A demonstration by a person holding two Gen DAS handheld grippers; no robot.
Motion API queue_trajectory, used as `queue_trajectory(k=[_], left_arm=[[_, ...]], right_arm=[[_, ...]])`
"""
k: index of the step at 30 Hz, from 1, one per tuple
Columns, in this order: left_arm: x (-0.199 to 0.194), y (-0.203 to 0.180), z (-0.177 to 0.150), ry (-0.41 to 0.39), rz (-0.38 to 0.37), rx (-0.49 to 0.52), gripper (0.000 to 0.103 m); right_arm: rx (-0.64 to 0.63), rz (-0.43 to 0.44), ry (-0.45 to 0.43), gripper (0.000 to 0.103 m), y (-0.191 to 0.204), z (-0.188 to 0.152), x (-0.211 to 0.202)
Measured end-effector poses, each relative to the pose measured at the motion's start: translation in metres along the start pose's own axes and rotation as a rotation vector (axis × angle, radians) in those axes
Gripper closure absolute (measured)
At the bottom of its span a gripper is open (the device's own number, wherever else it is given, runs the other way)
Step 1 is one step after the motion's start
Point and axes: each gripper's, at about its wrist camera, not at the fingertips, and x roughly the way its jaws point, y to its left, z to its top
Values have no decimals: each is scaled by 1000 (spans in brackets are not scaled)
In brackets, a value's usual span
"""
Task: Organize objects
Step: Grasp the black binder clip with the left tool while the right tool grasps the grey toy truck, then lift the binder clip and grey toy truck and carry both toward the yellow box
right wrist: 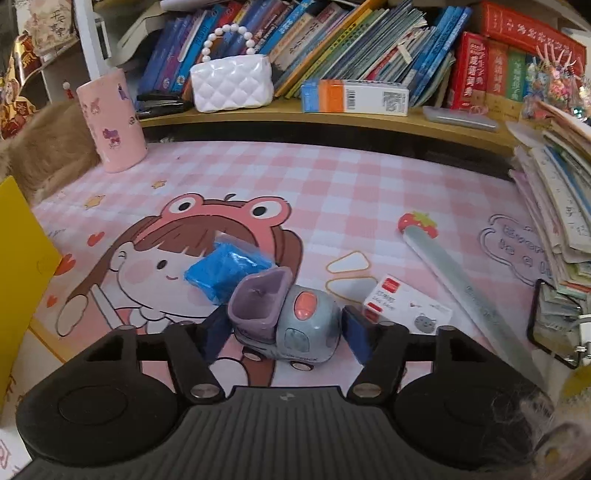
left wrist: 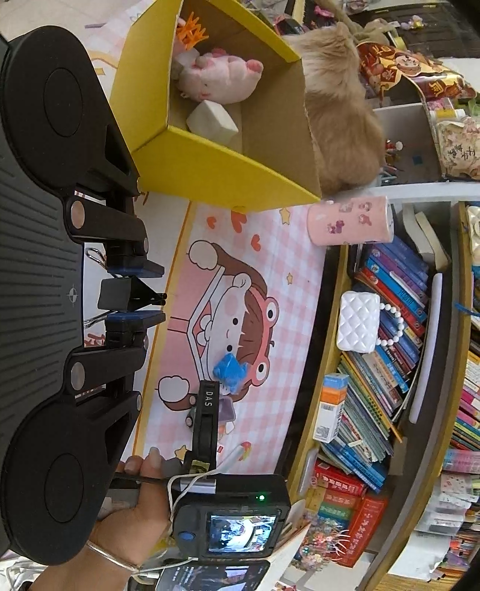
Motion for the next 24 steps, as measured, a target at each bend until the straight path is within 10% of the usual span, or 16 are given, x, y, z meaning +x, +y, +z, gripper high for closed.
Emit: queue_trajectory(k=[24], left_arm=[[-64, 71, -39, -19, -57, -37, 86]], right_arm=[[-6, 127, -85, 41, 72, -58, -159]])
